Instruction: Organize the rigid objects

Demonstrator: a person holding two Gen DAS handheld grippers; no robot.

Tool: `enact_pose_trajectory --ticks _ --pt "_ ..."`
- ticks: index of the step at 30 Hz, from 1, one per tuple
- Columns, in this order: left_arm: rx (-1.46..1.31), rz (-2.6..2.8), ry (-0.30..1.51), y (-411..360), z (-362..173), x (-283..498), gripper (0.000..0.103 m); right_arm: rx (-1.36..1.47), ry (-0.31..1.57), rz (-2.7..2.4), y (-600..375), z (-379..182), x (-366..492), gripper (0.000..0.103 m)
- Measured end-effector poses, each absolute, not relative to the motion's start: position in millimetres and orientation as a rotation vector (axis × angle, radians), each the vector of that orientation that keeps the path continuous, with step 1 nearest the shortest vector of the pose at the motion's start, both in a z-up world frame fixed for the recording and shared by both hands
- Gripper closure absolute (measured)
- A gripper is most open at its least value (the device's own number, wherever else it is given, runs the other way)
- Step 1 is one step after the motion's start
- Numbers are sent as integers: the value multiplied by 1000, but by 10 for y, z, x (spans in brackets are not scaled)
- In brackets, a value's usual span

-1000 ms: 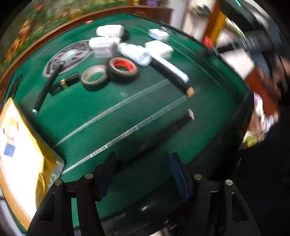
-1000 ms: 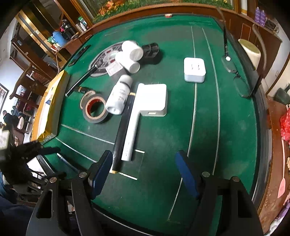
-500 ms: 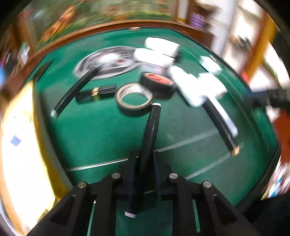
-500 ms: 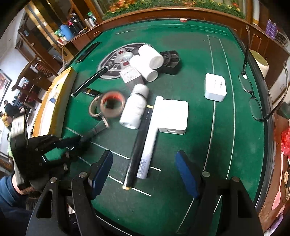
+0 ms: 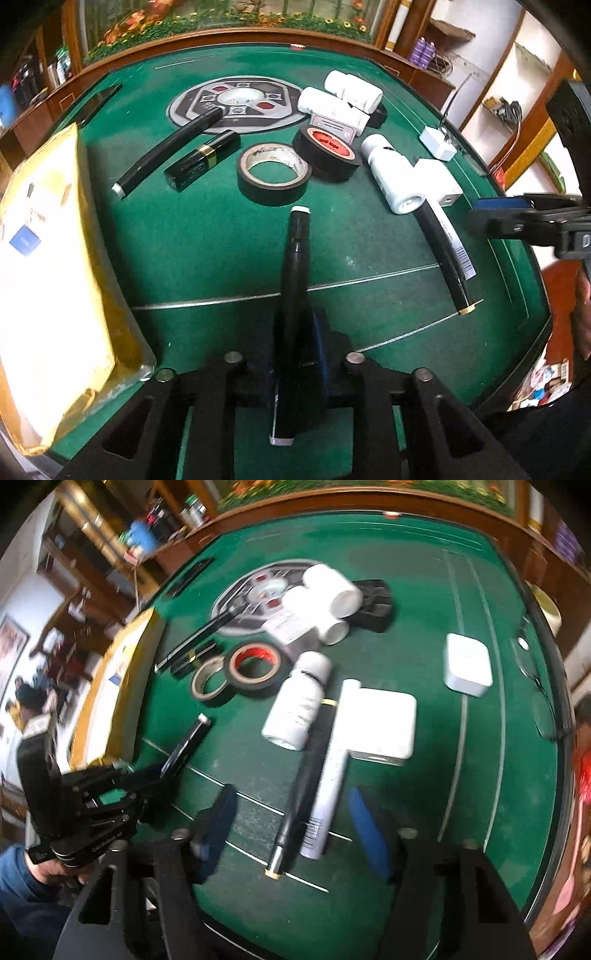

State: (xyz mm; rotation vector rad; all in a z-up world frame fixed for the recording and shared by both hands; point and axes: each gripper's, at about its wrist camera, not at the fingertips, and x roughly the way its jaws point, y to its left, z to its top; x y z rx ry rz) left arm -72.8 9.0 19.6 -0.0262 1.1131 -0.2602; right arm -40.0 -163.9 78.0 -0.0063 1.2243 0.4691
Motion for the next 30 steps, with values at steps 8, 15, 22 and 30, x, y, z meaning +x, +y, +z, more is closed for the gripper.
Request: enact_pose_trajectory --ticks 8,15,22,30 --pt "46 -251 1094 -9 172 -682 72 -58 1307 429 -1471 548 -235 62" --pt "59 -236 1080 -35 160 -654 72 -68 1377 383 -1517 410 -206 64" --pt "56 -224 1062 -40 154 -626 72 -63 1261 426 -1515 650 -241 64" --pt "67 -225 1055 -50 148 -629 72 -51 1357 418 -1447 451 -162 72"
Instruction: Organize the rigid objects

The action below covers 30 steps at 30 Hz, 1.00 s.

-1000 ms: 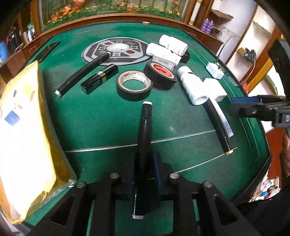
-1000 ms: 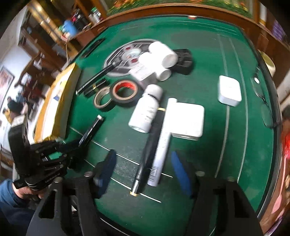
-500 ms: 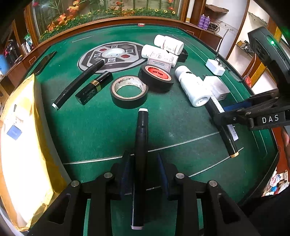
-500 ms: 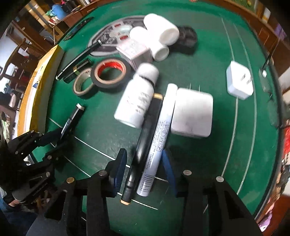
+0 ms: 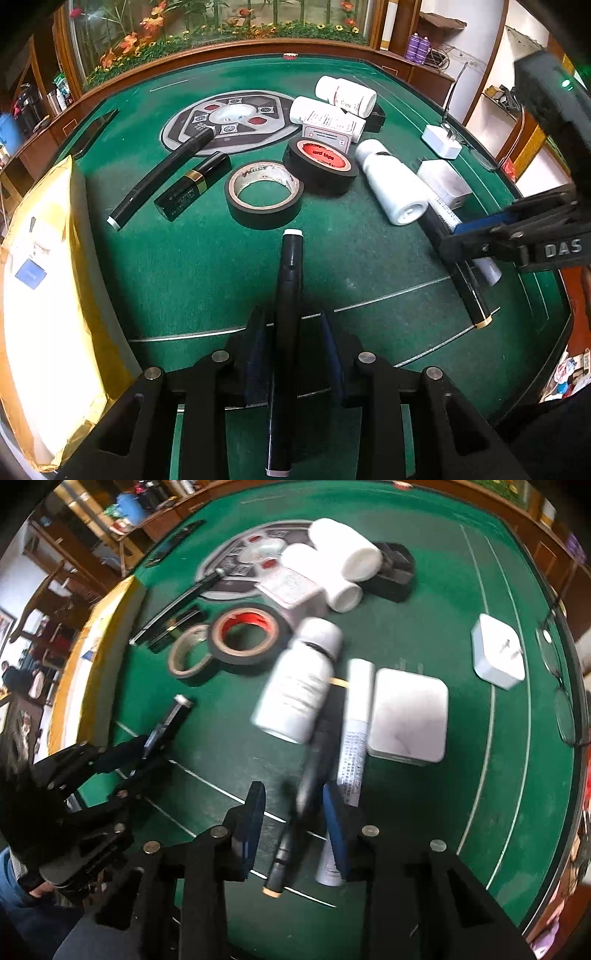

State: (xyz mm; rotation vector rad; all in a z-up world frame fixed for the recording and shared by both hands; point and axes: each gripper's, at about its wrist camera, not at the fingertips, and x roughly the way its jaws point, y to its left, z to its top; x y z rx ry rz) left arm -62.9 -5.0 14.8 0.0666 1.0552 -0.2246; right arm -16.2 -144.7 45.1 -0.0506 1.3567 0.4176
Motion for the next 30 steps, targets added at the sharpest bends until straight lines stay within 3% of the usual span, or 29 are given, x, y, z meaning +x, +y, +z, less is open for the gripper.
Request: enact_pose_trajectory --ticks 5,6,7,8,20,30 --pt "105 -219 1047 -99 141 -615 73 -77 1371 405 -1404 362 -85 72" --pt "96 -214 1044 -88 143 -605 88 -108 1364 400 -1362 363 -84 73" --pt "76 -212 1044 -62 148 -594 89 -152 1355 396 -1308 361 -92 74" --pt "42 -219 1053 -26 152 -585 89 -197 1348 397 -1245 348 -105 86" --pt "-190 -271 1017 227 361 -640 89 -21 1349 412 -1686 565 -317 88" --pt "-241 -239 940 450 668 -684 89 49 1234 511 -1622 890 -395 88"
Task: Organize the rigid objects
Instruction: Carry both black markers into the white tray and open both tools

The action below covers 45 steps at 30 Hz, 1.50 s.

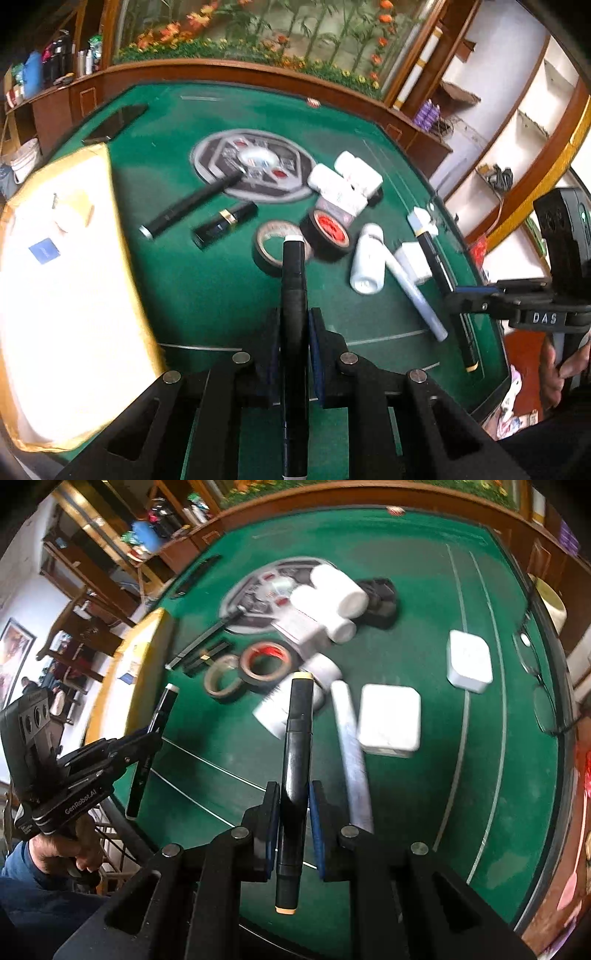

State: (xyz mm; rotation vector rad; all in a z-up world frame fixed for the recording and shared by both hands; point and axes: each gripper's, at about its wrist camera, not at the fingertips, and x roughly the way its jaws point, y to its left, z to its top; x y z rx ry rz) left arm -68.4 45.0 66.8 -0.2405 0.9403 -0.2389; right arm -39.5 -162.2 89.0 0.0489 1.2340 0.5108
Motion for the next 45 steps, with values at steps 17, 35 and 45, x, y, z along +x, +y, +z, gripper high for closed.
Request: enact_pose_trajectory --ticks 17,35,45 --pt "-386 49 828 1885 992 -841 89 -100 1151 811 -50 1428 -252 88" --pt "-409 241 924 2693 429 -337 88 -336 1252 648 1677 827 379 88" --pt "-364 234 977 2746 219 -208 88 -388 1266 568 1957 648 541 88"
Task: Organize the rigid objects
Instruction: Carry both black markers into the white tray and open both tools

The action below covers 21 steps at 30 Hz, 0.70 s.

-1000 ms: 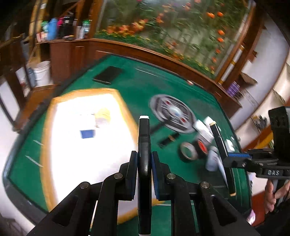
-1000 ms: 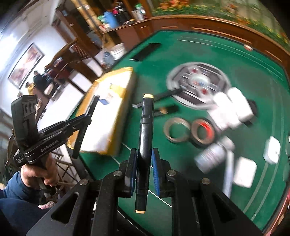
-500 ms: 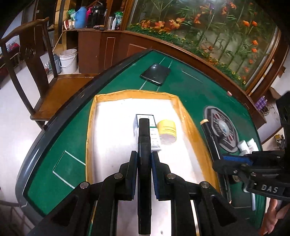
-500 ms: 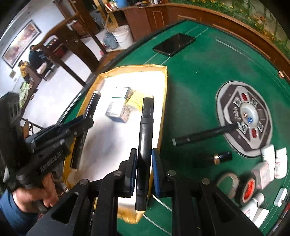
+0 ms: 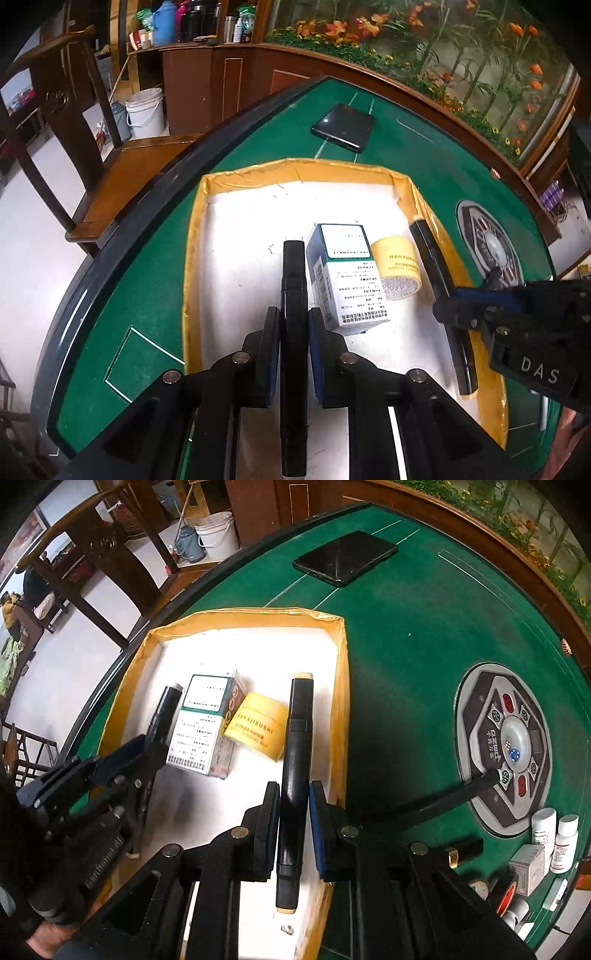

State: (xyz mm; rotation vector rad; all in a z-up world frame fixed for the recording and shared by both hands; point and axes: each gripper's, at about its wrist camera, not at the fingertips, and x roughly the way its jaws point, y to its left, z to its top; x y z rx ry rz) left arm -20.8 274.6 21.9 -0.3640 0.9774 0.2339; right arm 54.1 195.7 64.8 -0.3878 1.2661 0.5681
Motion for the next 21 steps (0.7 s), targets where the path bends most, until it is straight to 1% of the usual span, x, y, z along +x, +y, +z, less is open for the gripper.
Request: enact_pose_trajectory --ticks 14,21 --pt "-342 217 995 2687 169 -203 88 -397 1286 554 2018 487 547 88" --pt "-350 220 995 2672 196 -239 87 -393 1271 568 2003 536 526 88"
